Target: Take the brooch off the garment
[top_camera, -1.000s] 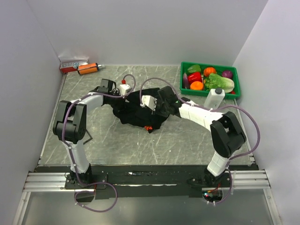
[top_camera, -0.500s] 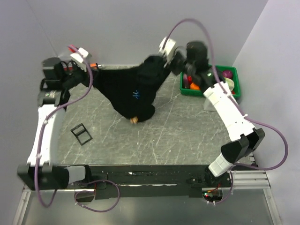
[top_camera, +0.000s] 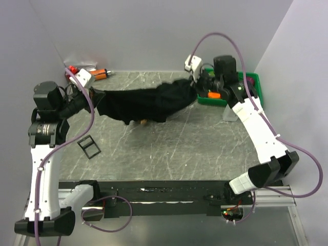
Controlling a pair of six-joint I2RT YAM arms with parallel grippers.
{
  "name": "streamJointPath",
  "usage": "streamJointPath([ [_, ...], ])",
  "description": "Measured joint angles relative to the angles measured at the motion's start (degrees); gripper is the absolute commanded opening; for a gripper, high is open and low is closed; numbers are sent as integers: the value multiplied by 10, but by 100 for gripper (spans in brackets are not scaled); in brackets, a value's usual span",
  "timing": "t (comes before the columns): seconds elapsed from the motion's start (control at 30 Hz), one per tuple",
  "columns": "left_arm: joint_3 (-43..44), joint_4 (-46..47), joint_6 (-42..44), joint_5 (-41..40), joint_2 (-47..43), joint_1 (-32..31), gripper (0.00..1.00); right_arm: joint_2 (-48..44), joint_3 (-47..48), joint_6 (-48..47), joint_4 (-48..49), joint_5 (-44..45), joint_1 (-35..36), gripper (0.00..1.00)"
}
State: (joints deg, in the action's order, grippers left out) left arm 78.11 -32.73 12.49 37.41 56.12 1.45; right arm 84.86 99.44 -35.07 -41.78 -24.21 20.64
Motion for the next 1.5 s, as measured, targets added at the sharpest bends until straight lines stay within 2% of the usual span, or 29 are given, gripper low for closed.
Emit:
streamJointPath([
  [0.1, -17, -11, 5, -2, -15, 0, 1, -24, -47, 5, -24, -16, -9, 5],
  [0.27, -39, -1, -2, 6, 15, 0, 1, -25, -53, 56, -23, -39, -27, 6],
  [0.33, -29, 8, -8, 7, 48, 0, 1, -25, -51, 76, -18, -40, -29, 0],
  [0.47, 31, 54, -23, -16, 135, 0, 1, -10, -10, 152, -1, -34, -48, 0],
  [0.6, 119, 130, -48, -58, 188, 0, 1, 37, 99, 257, 34, -26, -108, 0],
  [0.77, 267, 219, -76, -89, 244, 0, 1, 94, 230, 360, 70, -24, -144, 5],
  [0.93, 352, 261, -97, -64, 257, 0, 1, 91, 237, 416, 95, -52, -142, 5],
  [1.03, 338, 242, -87, -31, 233, 0, 1, 49, 149, 413, 104, -65, -141, 10],
  [1.07, 322, 220, -76, -22, 218, 0, 1, 28, 107, 408, 103, -68, -141, 17],
  [1.1, 298, 194, -64, -13, 200, 0, 1, -1, 49, 398, 107, -70, -141, 30],
  [1.17, 233, 129, -15, 4, 155, 0, 1, -65, -70, 367, 101, -70, -138, 36],
  [1.27, 105, 25, 66, 18, 85, 0, 1, -191, -285, 288, 77, -67, -129, 51],
  [1.37, -36, -89, 154, 15, 31, 0, 1, -274, -421, 221, 17, -69, -118, 54],
  [1.5, -165, -182, 248, -22, 21, 0, 1, -273, -442, 172, -14, -70, -116, 54],
])
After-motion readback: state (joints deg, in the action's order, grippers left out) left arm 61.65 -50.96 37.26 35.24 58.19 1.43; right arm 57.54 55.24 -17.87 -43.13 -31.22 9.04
